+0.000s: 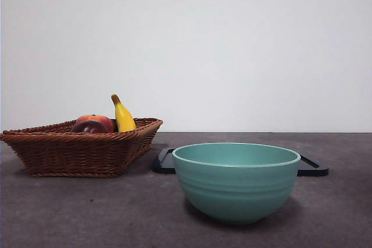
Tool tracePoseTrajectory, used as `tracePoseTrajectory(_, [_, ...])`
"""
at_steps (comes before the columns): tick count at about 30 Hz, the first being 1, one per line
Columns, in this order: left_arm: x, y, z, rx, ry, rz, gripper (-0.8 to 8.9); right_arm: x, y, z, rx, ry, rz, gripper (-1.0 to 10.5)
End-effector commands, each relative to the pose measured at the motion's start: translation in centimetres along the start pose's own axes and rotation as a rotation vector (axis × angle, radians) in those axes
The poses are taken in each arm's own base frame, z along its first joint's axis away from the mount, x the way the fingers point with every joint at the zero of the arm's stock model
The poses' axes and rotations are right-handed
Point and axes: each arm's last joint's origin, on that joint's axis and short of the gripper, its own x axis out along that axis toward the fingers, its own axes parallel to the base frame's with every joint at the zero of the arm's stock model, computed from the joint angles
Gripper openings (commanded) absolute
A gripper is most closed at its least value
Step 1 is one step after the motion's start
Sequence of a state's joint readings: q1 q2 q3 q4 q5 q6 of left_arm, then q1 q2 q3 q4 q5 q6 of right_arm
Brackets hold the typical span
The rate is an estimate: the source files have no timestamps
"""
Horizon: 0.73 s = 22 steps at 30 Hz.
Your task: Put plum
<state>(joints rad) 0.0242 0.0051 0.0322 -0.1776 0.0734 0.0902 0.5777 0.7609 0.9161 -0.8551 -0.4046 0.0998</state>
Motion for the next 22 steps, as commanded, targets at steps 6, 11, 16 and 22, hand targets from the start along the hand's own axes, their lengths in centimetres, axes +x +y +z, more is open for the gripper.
tracePoseTrajectory(6, [0.2, 0.0, -0.7, -0.008, 0.028, 0.003, 0.09, -4.2, -0.9, 0.9, -0.167, -0.425, -0.240, 0.1])
tracePoseTrajectory(11, [0.2, 0.0, -0.7, -0.008, 0.028, 0.003, 0.09, -5.8, -2.1, -1.0, -0.200, -0.602, -0.517, 0.1])
tracePoseTrajectory(16, [0.2, 0.0, -0.7, -0.008, 0.028, 0.003, 0.09, -4.8, -3.7, -4.5, -0.192, -0.701, -0.685, 0.1])
tracePoseTrajectory(22, [0.2, 0.0, -0.7, -0.008, 0.028, 0.003, 0.09, -2.2, -5.9, -8.5, -0.181, -0.782, -0.820, 0.1])
